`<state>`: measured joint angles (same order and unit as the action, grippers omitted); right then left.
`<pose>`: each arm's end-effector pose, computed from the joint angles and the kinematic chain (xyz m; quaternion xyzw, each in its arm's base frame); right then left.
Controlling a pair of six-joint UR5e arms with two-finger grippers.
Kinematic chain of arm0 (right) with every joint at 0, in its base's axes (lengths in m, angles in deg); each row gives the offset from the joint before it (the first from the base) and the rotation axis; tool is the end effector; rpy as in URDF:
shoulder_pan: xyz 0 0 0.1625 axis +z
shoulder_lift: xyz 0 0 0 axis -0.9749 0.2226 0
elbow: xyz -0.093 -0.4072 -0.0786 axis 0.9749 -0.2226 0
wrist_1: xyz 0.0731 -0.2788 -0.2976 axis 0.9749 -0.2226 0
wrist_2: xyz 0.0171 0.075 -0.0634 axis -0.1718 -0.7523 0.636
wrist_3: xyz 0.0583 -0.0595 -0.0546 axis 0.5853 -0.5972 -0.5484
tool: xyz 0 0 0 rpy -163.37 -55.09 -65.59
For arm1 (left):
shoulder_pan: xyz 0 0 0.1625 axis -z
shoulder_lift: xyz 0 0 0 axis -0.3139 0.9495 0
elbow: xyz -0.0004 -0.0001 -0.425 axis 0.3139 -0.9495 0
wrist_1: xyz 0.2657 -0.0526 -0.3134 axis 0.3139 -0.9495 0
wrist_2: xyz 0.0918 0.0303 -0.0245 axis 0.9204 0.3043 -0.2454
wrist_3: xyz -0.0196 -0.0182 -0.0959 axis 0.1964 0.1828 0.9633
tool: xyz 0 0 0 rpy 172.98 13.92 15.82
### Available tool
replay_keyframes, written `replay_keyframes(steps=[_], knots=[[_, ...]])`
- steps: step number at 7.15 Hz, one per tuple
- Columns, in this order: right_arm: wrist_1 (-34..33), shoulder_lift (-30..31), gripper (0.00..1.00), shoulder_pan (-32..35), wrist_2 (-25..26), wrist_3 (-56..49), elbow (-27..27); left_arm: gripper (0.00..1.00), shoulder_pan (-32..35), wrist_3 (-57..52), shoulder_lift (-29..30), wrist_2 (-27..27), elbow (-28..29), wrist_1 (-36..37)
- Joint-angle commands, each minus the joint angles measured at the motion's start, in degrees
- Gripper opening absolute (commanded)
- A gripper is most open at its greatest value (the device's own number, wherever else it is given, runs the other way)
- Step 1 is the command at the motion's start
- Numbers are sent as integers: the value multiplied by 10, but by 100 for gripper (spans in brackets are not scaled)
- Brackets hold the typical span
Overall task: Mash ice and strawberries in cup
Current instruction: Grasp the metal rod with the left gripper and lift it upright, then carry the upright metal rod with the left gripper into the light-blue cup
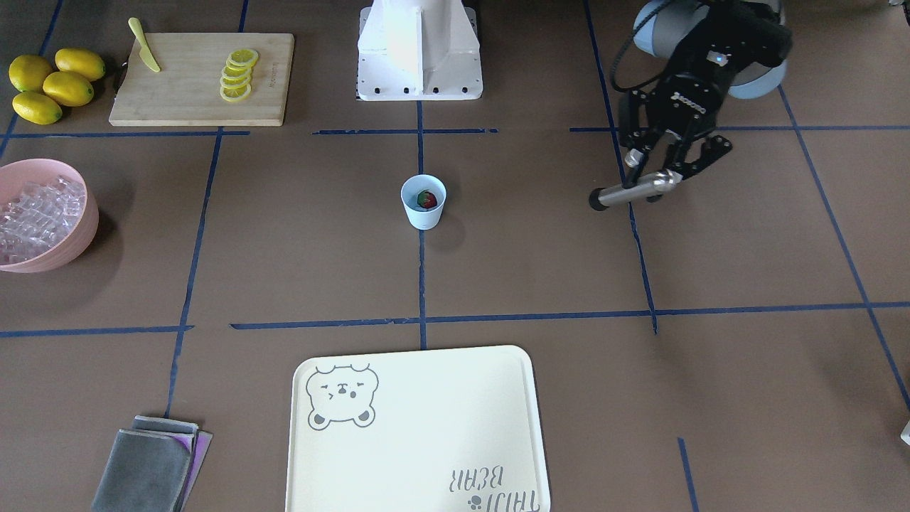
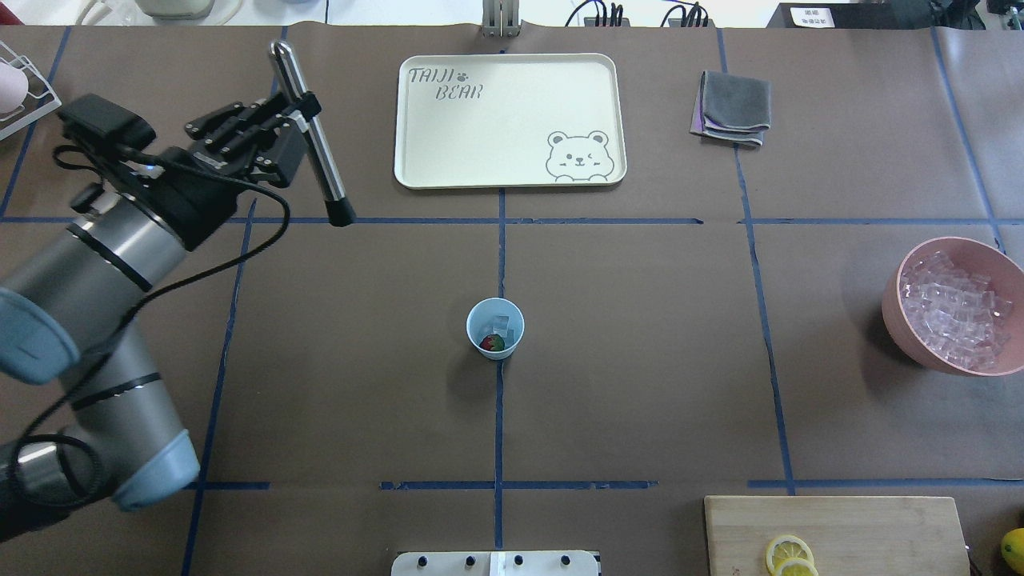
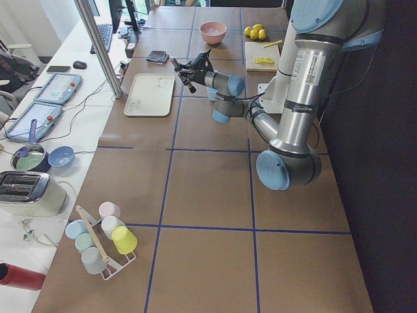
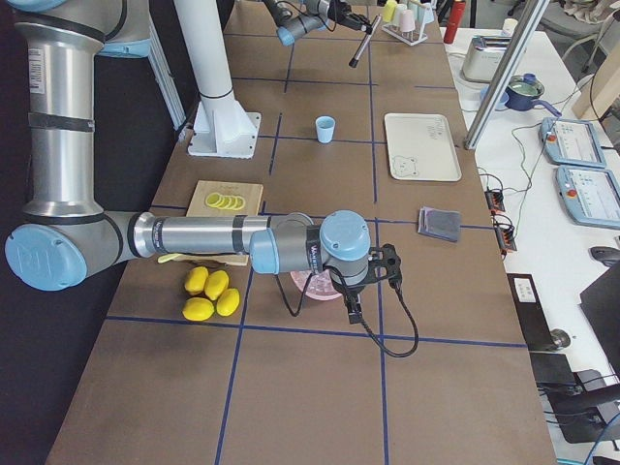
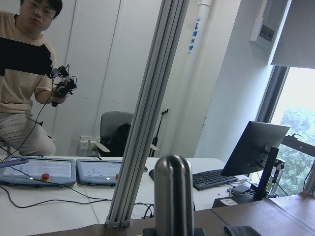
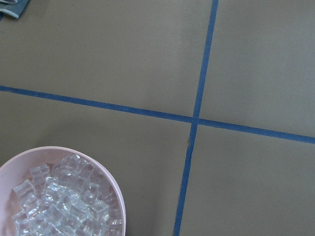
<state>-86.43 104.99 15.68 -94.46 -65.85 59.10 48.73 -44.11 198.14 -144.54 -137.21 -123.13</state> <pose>0.0802 -0.4639 0.6122 0.0934 -0.4141 -0.0475 0.9042 0.3559 -0.4198 0.2542 0.6102 0.5443 -0.1315 0.5604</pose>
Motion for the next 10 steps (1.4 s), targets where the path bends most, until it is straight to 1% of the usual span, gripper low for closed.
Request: replay_keyframes(steps=[1, 2, 3, 4, 5, 6, 7, 10], knots=[[-1, 3, 99, 0, 0, 0, -2, 0, -56, -13, 74, 74, 73, -49], [-1, 4, 99, 0, 0, 0, -2, 0, -62, -42, 70, 89, 67, -64], [0, 4, 99, 0, -1, 0, 0, 0, -85, -126, 76, 113, 54, -82], [0, 4, 99, 0, -2, 0, 1, 0, -126, -170, 75, 145, 50, -83], [0, 4, 99, 0, -2, 0, 1, 0, -183, -219, 79, 199, 51, -83], [0, 4, 99, 0, -3, 0, 1, 0, -212, -249, 88, 230, 55, -79], [-1, 4, 99, 0, -3, 0, 0, 0, -222, -262, 113, 233, 57, -73], [-1, 4, 99, 0, -3, 0, 1, 0, -221, -263, 122, 232, 65, -76]])
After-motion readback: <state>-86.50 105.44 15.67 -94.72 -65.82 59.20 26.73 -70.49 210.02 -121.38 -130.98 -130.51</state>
